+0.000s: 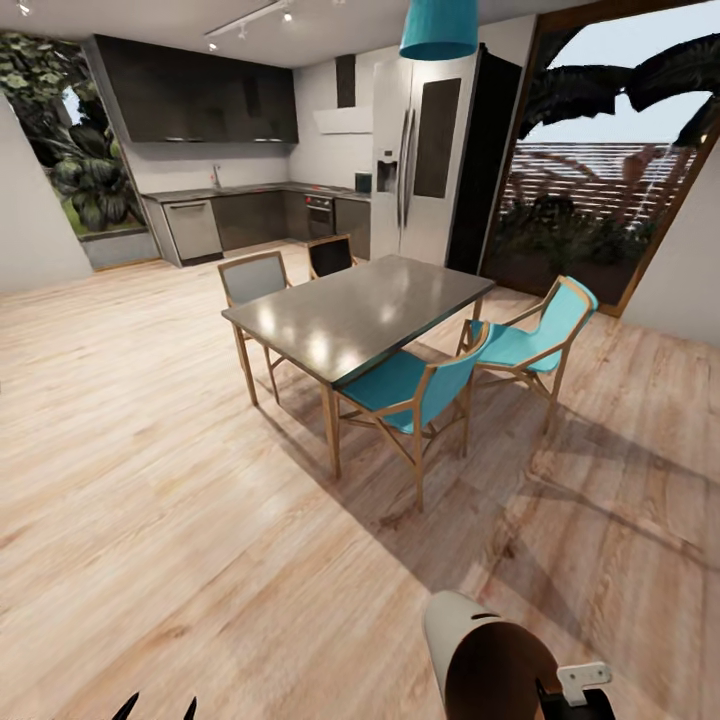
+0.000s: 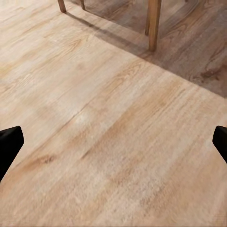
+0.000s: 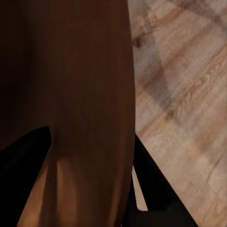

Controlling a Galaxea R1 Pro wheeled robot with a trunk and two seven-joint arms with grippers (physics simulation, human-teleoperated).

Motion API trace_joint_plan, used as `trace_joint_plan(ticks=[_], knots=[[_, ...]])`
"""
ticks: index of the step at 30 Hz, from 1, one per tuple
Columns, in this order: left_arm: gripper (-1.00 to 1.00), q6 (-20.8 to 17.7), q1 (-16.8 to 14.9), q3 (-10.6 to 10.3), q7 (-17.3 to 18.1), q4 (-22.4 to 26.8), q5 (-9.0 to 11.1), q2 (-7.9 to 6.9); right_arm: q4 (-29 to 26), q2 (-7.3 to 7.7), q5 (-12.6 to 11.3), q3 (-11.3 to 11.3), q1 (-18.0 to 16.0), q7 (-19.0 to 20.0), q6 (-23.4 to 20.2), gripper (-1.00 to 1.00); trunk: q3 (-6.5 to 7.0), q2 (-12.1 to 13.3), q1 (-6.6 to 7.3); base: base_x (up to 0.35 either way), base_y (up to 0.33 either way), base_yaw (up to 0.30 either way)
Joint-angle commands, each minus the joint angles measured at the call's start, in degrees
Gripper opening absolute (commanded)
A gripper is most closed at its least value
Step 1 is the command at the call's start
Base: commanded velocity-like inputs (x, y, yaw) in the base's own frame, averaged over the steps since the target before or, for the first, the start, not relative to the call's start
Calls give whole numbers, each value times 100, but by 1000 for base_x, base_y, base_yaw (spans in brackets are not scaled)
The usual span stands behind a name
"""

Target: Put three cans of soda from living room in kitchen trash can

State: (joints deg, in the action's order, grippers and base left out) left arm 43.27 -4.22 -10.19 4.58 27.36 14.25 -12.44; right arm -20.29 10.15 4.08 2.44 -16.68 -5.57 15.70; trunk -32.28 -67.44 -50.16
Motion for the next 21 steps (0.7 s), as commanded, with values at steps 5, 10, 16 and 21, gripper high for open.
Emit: trace_joint_plan(ticks=[5, 10, 16, 21], knots=[[100, 37, -4, 0, 2, -40, -1, -3, -7, -25, 14, -5, -2, -4, -2, -100, 1, 0, 0, 26, 47, 145], [100, 33, -8, 0, 5, -46, -4, -2, -9, -30, 14, -4, -2, -3, -2, -100, 1, 0, 0, 130, 136, 234], [100, 27, -9, 0, 4, -52, -8, -3, -2, -37, 14, 2, -2, -2, -5, -100, 1, 0, 0, 157, 222, 246], [100, 27, -9, 0, 4, -51, -10, -4, -1, -39, 22, 2, -2, 3, -5, -100, 1, 0, 0, 160, 238, 247]])
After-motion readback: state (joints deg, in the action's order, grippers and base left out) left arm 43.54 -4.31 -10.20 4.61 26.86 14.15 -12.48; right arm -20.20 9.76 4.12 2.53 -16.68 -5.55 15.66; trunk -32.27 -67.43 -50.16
